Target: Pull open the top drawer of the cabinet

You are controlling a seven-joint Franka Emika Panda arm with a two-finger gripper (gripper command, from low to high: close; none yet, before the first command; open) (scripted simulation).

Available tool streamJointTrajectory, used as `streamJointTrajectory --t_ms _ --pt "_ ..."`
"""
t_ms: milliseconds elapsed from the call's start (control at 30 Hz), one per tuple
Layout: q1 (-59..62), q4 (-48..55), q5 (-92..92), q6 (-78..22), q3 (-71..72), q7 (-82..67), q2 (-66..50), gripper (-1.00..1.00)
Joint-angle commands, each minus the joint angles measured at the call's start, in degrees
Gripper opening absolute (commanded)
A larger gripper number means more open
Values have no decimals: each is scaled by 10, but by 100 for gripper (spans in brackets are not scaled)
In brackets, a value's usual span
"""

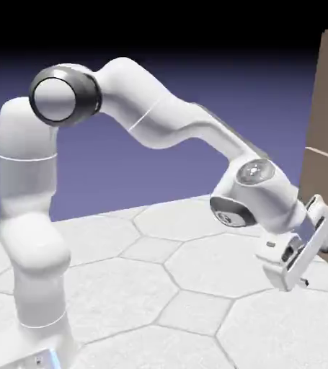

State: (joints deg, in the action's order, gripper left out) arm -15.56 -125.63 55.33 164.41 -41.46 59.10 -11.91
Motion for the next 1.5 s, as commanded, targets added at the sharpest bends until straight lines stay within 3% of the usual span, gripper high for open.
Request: streamJointTrajectory --t_ms 0,1200,1467 --pt "-7 16 25 -4 -19 8 -20 0" --pt "-248 589 922 -160 -691 277 -743 0" --pt "-172 722 910 -123 -732 359 -747 0"
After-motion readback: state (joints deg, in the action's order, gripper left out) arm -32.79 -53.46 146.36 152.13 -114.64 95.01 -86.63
